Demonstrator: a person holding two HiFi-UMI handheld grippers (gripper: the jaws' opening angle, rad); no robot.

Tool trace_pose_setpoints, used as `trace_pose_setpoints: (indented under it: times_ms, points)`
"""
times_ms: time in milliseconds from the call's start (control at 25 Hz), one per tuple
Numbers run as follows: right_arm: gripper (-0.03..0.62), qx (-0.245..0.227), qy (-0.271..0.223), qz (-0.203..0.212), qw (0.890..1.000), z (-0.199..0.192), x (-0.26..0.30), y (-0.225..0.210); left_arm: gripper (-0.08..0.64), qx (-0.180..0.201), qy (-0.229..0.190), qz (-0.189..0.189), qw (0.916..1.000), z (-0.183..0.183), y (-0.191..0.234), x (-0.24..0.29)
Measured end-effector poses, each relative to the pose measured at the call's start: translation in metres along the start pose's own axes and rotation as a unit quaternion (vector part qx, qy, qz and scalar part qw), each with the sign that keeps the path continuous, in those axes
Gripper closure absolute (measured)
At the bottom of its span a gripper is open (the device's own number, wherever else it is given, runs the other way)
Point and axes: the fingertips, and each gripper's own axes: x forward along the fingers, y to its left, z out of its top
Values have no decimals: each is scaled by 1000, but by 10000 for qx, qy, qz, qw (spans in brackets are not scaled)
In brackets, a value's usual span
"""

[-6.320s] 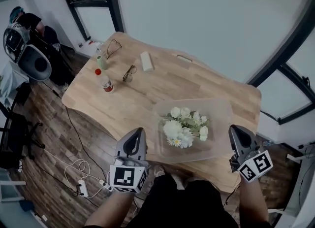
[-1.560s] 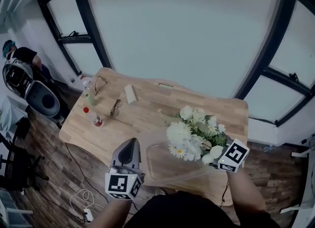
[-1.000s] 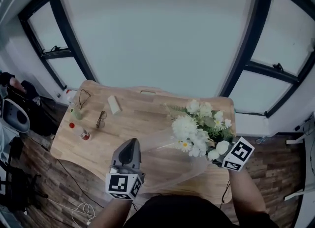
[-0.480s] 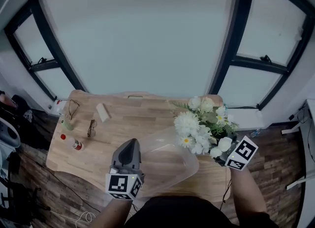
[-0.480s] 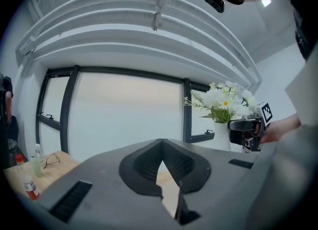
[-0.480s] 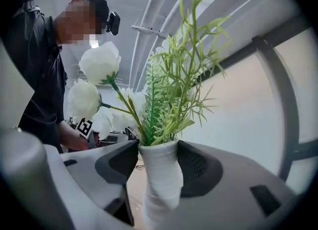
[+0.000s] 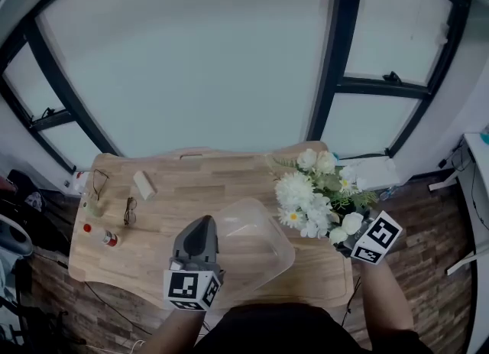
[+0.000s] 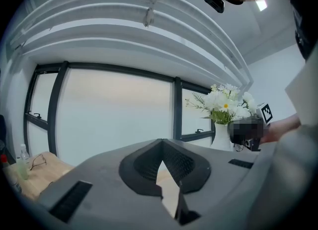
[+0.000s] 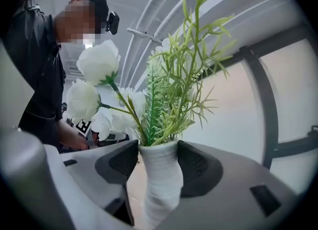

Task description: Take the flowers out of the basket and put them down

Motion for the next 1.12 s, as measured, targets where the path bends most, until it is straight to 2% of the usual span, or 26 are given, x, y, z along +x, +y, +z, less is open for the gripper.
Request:
trace_pose_setpoints:
  times_ms: [600, 880, 1120]
  points:
    - [324, 142, 102, -755, 9970, -24, -86, -15, 555, 178, 83, -911, 9956, 6, -93, 39]
    - [324, 288, 177, -829, 9960, -47, -97, -14, 555, 186, 170, -932, 9953, -1, -103, 40]
    - [324, 304, 196, -972, 9946, -67, -101, -22, 555, 262, 167, -751, 9967, -5, -99, 45]
